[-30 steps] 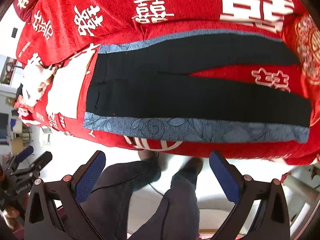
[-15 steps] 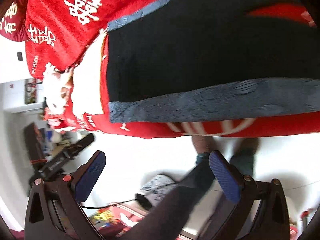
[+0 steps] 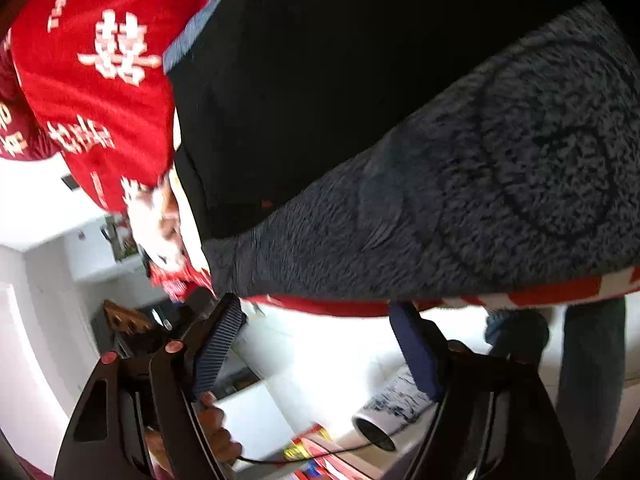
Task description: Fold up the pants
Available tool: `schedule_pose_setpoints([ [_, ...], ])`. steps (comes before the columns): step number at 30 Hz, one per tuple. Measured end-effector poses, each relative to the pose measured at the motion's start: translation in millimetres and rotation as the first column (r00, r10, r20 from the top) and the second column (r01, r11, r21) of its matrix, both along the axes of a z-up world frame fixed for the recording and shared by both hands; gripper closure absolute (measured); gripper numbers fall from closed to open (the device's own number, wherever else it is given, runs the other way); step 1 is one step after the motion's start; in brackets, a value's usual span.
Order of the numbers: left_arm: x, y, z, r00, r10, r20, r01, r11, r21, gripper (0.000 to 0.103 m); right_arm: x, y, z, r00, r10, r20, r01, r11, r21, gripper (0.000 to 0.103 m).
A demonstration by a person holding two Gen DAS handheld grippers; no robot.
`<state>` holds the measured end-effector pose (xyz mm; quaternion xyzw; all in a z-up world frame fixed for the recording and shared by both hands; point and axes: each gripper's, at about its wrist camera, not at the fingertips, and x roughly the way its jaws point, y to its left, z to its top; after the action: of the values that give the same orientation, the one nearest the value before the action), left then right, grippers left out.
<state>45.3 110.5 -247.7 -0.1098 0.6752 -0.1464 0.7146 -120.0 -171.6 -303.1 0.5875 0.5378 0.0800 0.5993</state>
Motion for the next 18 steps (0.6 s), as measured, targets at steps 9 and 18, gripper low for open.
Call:
schedule_pose_setpoints([
  [9, 11, -11, -6, 0.994, 0.078, -0.075, -0.089, 0.985, -0.151, 0.0, 18, -14, 37, 0.982, -0.082, 0.168, 0.074, 0.996, 0.055, 0.087],
  [18, 30, -31, -13, 0.991, 0.102, -0.084, -0.114, 0.98, -0.16, 0.032, -18, -28, 43, 0.991, 0.021, 0.129, -0.018, 1.0, -0.024, 0.06],
])
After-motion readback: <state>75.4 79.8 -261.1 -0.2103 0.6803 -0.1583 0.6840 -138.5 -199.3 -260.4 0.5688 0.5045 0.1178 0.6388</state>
